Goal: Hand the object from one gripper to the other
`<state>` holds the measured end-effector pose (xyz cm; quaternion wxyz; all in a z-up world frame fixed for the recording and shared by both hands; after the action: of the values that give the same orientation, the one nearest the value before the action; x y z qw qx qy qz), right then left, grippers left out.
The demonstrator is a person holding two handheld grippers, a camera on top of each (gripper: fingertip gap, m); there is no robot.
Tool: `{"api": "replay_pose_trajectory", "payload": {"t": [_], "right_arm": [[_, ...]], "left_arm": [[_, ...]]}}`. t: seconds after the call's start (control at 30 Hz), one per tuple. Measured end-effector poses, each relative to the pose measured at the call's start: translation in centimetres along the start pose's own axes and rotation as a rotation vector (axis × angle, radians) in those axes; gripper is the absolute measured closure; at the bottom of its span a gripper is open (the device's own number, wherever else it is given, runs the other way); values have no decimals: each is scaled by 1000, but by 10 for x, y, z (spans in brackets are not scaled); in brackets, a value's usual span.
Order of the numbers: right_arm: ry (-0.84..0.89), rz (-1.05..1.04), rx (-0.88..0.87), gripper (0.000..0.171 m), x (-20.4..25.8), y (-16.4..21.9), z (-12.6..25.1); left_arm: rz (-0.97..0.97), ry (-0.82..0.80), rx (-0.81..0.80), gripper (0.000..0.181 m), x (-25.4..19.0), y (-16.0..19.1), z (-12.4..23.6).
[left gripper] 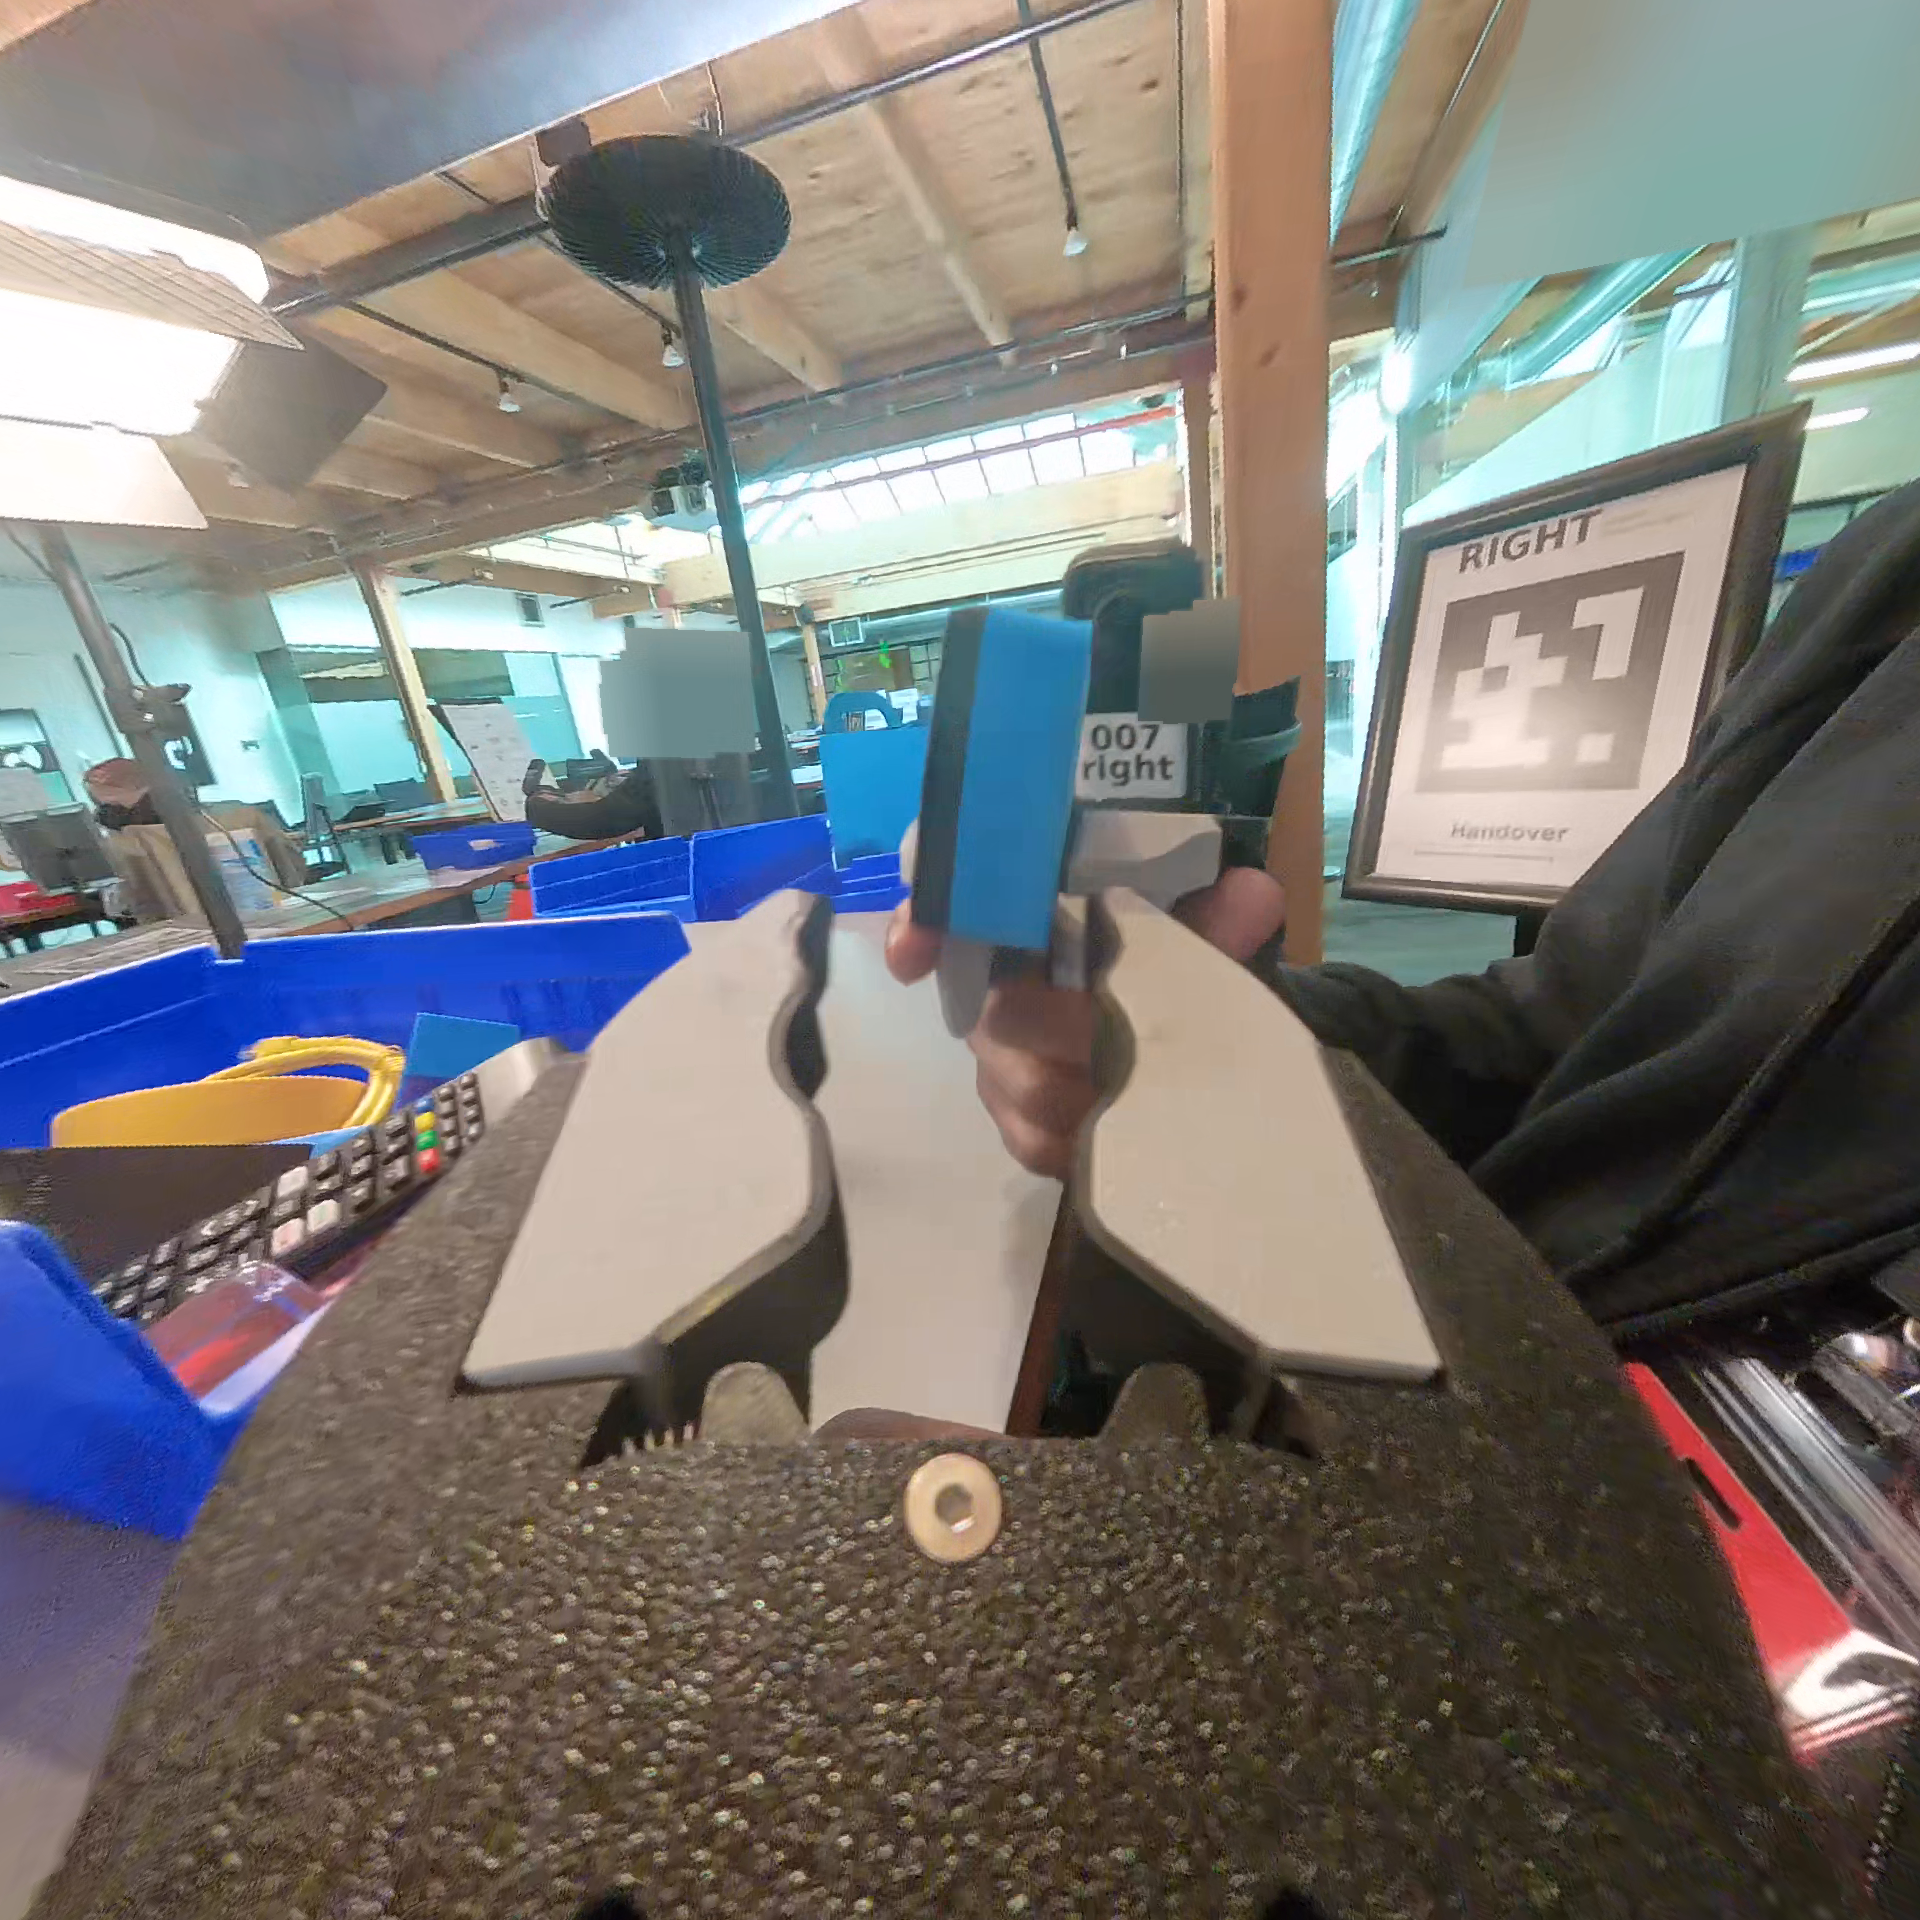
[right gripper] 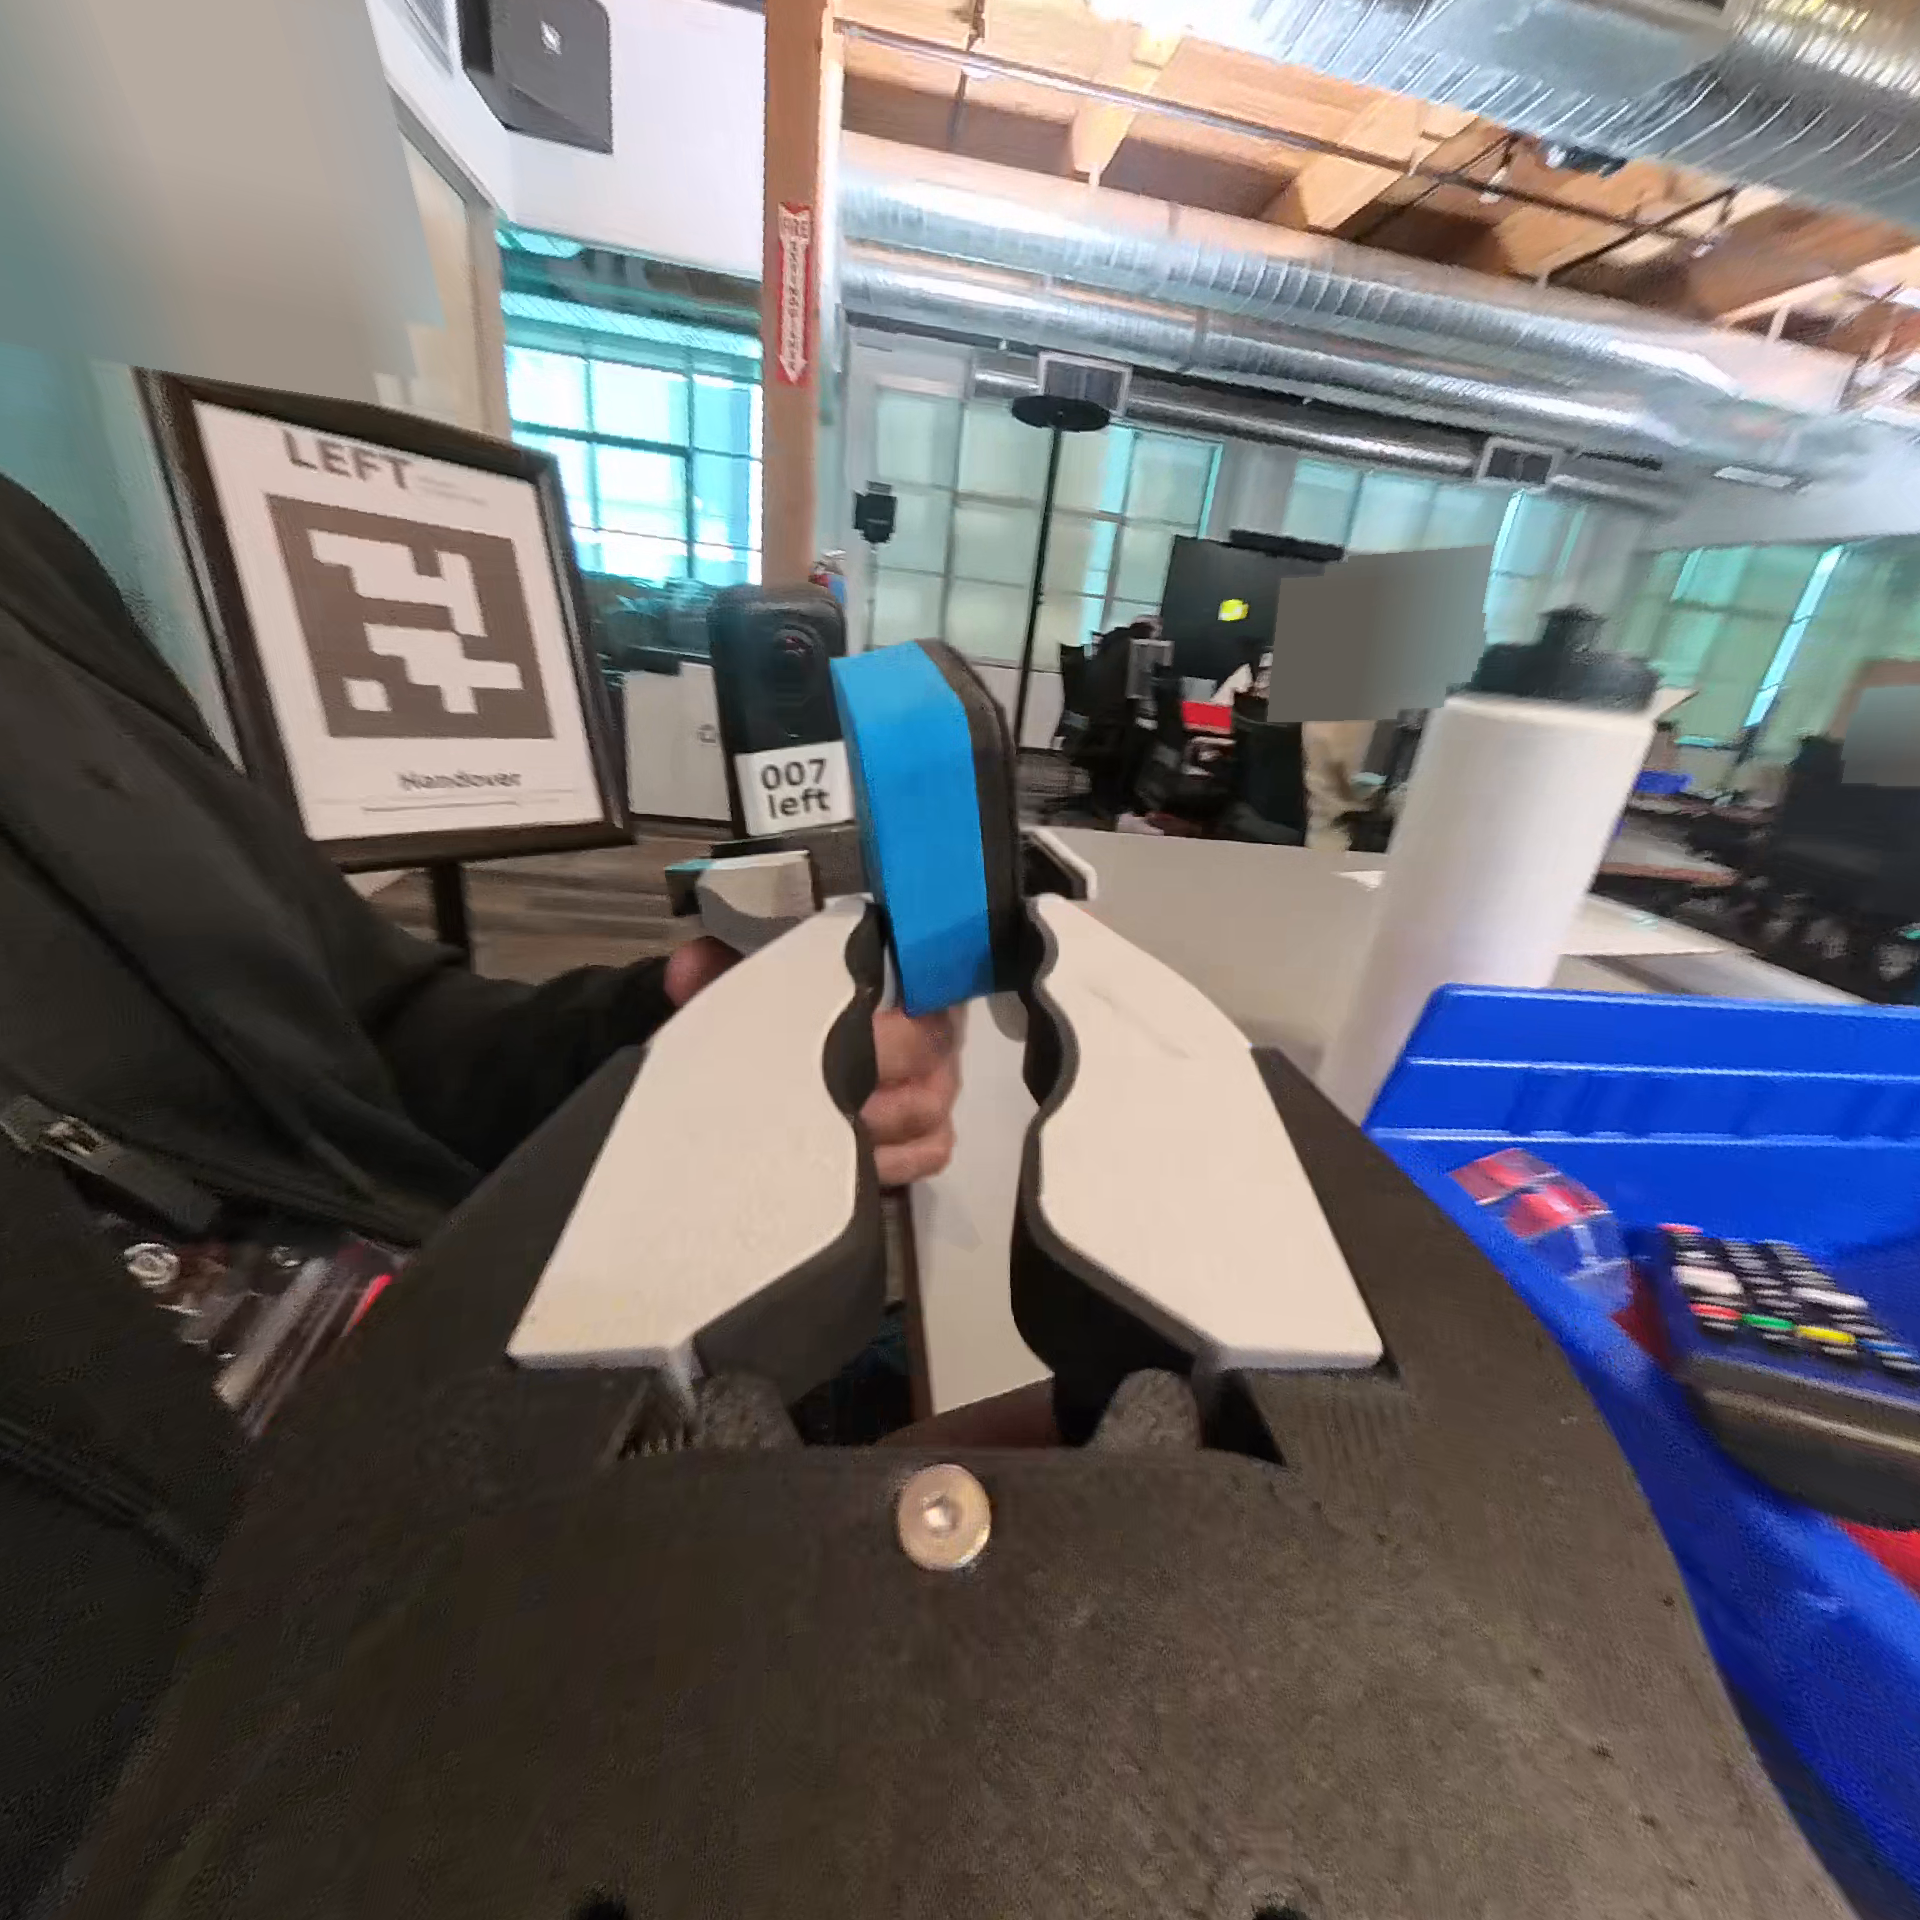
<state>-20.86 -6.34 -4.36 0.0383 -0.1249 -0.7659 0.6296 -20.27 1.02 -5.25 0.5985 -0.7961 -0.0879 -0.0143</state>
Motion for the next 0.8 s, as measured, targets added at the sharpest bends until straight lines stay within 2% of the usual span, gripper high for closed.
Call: {"api": "replay_pose_trajectory", "payload": {"t": [0.07,0.13,0.2,0.3,0.4,0.47,0.57,0.63,0.7,0.77,0.8], "right_arm": [[-13,-50,15,147,0,5,-3],[3,-46,27,146,-2,6,-3],[88,49,58,143,-8,7,-2],[274,364,132,136,-18,7,2],[451,855,203,129,-19,0,8],[522,1209,267,127,-16,-1,10],[525,1646,392,120,-18,10,9],[533,1777,439,109,-25,19,7],[543,1817,427,100,-27,24,5],[540,1828,400,100,-23,28,2],[531,1821,395,106,-22,30,1]], "left_arm": [[23,28,-37,154,-4,-1,-1],[73,11,-31,157,0,-2,-1],[123,-40,-14,157,7,-1,0],[220,-119,0,158,20,-2,4],[435,-179,76,157,32,6,8],[639,-159,65,157,34,9,10],[908,-73,39,157,31,15,8],[1000,-34,57,157,27,22,5],[1048,-6,92,157,21,29,-1],[1080,12,110,157,16,35,-6],[1094,26,109,157,15,36,-8]]}}
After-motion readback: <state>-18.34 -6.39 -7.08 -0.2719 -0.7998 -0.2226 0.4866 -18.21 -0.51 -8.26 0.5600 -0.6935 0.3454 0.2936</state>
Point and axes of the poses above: each gripper's, where its closed fingertips meet, z back along the fingers, y out of its underside, x = y × z across the jaws, the point moved 4 cm from there along z, back along the fingers, and after that the axes turned 1 degree about -x, right-handed, at the moved point
